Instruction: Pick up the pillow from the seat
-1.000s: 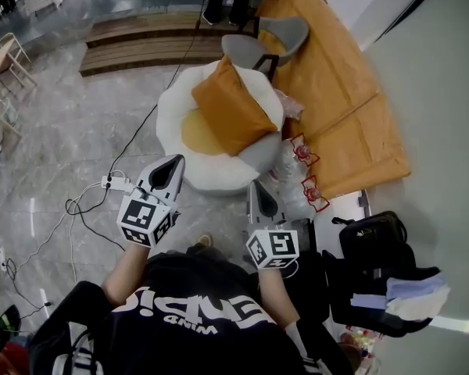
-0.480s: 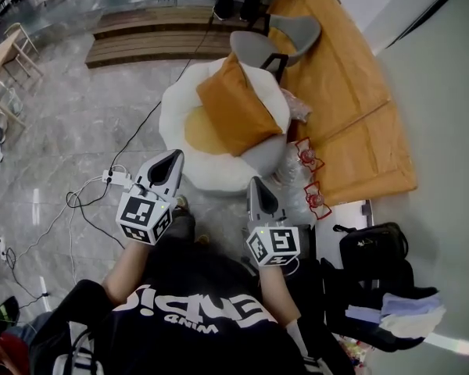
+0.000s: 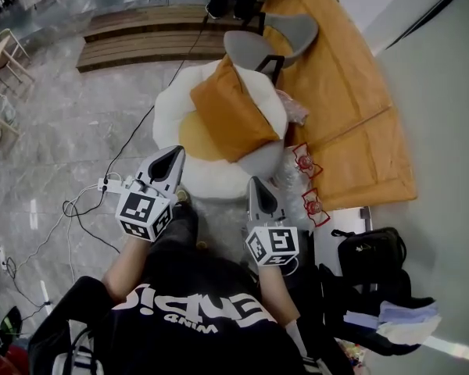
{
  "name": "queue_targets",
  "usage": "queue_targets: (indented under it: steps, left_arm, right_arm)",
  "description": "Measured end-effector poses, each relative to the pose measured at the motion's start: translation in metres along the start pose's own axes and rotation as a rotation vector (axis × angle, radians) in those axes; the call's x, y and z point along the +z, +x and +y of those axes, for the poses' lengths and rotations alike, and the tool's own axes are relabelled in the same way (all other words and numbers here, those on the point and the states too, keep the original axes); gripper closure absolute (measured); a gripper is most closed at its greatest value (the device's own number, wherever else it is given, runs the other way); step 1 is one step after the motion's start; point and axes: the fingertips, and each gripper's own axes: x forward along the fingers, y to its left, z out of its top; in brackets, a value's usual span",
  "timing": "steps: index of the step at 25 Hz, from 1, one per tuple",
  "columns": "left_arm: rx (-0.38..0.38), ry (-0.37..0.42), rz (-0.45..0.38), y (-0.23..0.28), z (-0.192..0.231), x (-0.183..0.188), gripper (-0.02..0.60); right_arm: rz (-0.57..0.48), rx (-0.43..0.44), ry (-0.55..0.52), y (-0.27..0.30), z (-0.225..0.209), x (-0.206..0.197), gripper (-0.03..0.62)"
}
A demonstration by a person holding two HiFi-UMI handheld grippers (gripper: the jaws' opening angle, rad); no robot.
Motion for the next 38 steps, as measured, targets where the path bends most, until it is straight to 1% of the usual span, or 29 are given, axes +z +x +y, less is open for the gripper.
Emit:
queue_targets:
  steps: [5, 11, 14, 18, 21, 24, 27, 30, 33, 38]
  left_arm:
    - [-0.003, -0.007, 0.018, 0.034, 0.024, 0.003, 0.574]
    - [0.005, -0.031, 0.04, 0.078, 0.061, -0.003, 0.574]
    - [-0.027, -0.049, 0.053, 0.106, 0.075, -0.004, 0.574]
    - [-0.068, -0.073, 0.052, 0.142, 0.098, 0.002, 0.574]
    - [-0.077, -0.08, 0.044, 0.163, 0.119, 0.011, 0.574]
    - [-0.081, -0.111, 0.037, 0.181, 0.143, 0.017, 0.574]
    - [-0.083, -0.133, 0.052, 0.197, 0.162, 0.018, 0.574]
    - [-0.083, -0.121, 0.076, 0.212, 0.169, 0.017, 0.574]
    - [-0.09, -0.116, 0.08, 0.228, 0.171, 0.019, 0.574]
    - [-0.085, -0.105, 0.09, 0.255, 0.168, 0.017, 0.574]
  right_arm:
    - [0.014, -0.003, 0.014, 0.037, -0.012, 0.003, 0.572]
    - [0.031, 0.005, 0.014, 0.088, -0.024, 0.005, 0.572]
    - [0.044, -0.001, 0.007, 0.12, -0.034, 0.007, 0.572]
    - [0.054, -0.01, 0.004, 0.165, -0.045, 0.016, 0.572]
    - [0.048, -0.012, -0.006, 0.198, -0.05, 0.028, 0.572]
    - [0.05, -0.01, -0.022, 0.228, -0.052, 0.038, 0.572]
    - [0.052, -0.011, -0.037, 0.251, -0.054, 0.047, 0.572]
    - [0.053, -0.02, -0.038, 0.264, -0.061, 0.053, 0.572]
    - [0.054, -0.028, -0.031, 0.272, -0.072, 0.056, 0.572]
    - [0.071, -0.042, -0.015, 0.278, -0.097, 0.049, 0.572]
